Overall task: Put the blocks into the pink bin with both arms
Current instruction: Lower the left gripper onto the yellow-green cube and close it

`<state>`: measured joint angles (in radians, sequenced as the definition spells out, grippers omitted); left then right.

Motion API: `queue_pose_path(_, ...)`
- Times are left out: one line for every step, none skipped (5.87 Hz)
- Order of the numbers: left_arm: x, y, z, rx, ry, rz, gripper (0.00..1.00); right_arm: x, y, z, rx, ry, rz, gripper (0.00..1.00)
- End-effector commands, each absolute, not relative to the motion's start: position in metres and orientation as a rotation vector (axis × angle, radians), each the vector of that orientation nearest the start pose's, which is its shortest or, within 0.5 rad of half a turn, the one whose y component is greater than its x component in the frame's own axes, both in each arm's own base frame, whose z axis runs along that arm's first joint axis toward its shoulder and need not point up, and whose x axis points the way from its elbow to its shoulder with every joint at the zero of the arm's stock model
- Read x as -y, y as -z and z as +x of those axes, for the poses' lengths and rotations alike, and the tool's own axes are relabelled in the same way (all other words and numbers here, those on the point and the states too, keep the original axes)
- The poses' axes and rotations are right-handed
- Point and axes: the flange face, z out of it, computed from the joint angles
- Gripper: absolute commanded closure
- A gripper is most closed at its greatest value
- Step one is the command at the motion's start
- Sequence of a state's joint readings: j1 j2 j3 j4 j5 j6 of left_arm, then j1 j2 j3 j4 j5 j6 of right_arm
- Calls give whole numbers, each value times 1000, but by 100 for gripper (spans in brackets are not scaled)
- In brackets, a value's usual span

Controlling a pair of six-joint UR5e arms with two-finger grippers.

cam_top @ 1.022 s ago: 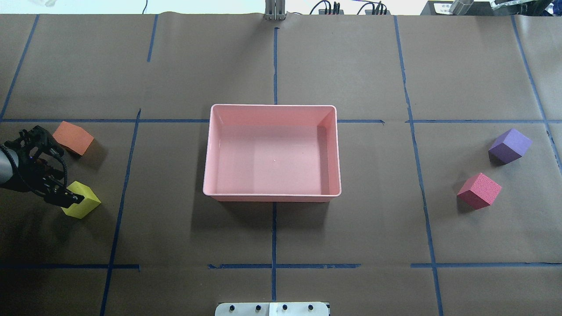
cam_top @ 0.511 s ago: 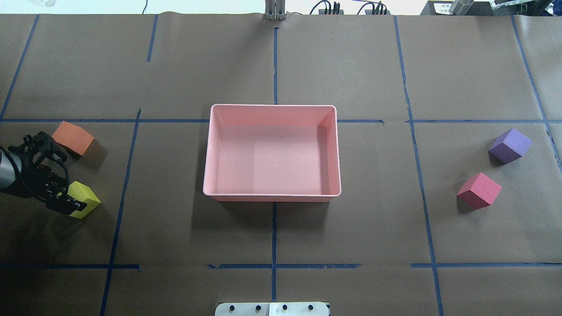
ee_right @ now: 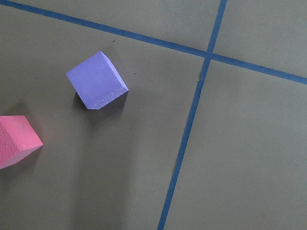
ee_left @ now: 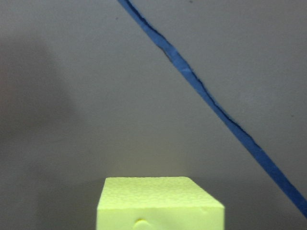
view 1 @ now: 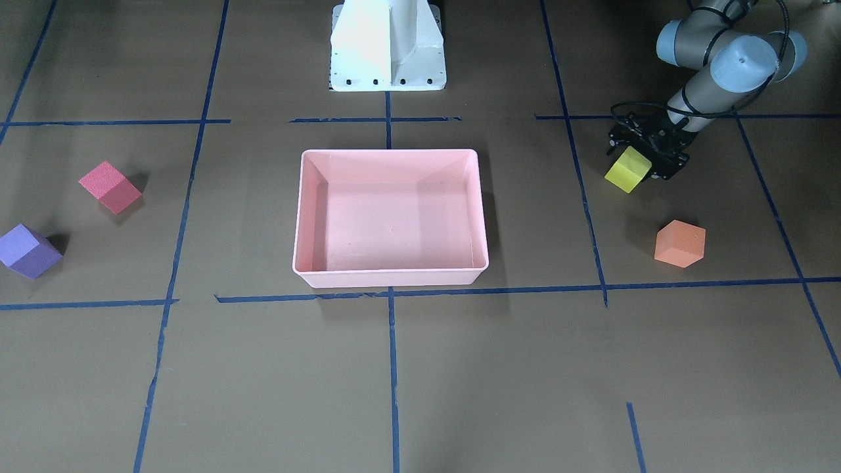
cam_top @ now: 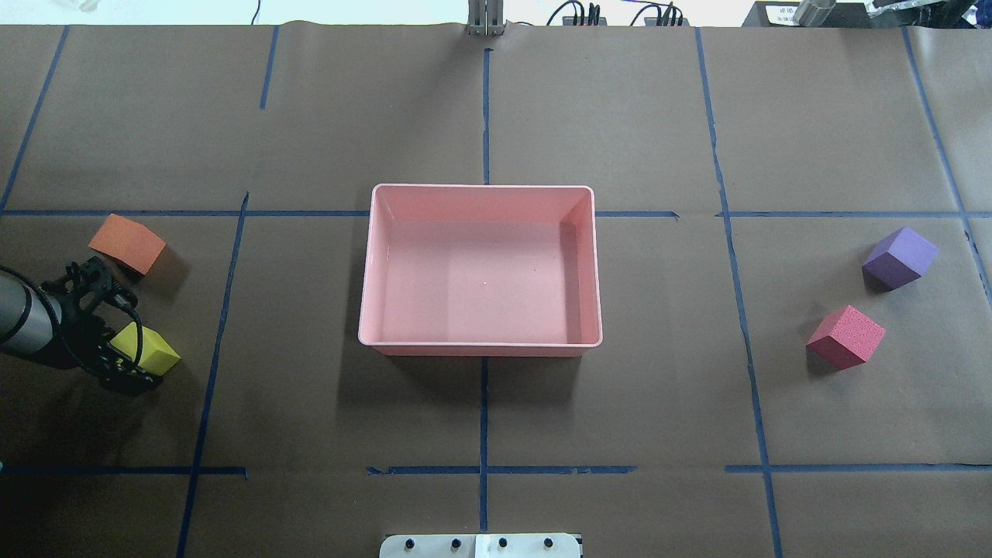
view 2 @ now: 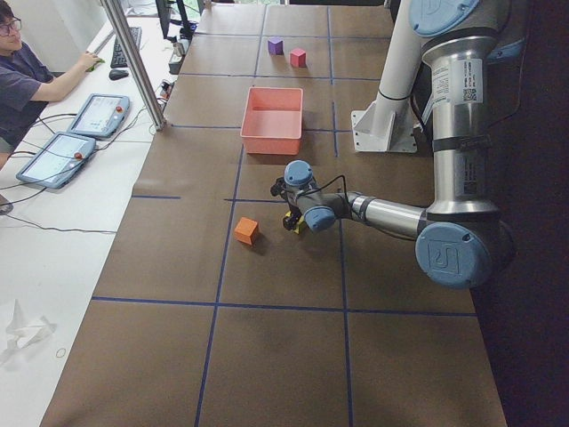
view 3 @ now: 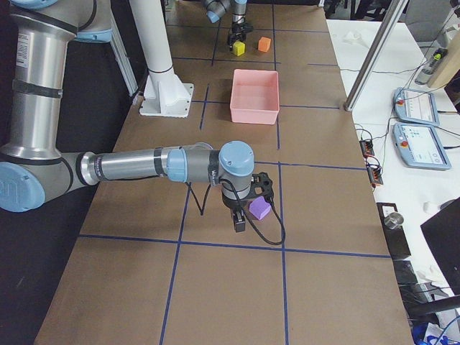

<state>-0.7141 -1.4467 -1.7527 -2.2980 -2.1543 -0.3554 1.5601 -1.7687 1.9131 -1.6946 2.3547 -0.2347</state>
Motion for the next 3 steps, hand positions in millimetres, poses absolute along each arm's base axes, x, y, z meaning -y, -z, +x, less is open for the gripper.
queue_pose_path(369, -534, 305, -912, -691, 352, 57, 406, -591, 59, 779, 241, 108, 0)
queue_pose_path(369, -506, 301, -938, -686, 387, 59, 407, -589, 59, 778, 243, 112, 0)
queue_pose_path(380, -459, 306, -983, -590, 394, 59, 407, -588, 57, 799, 242, 115, 0)
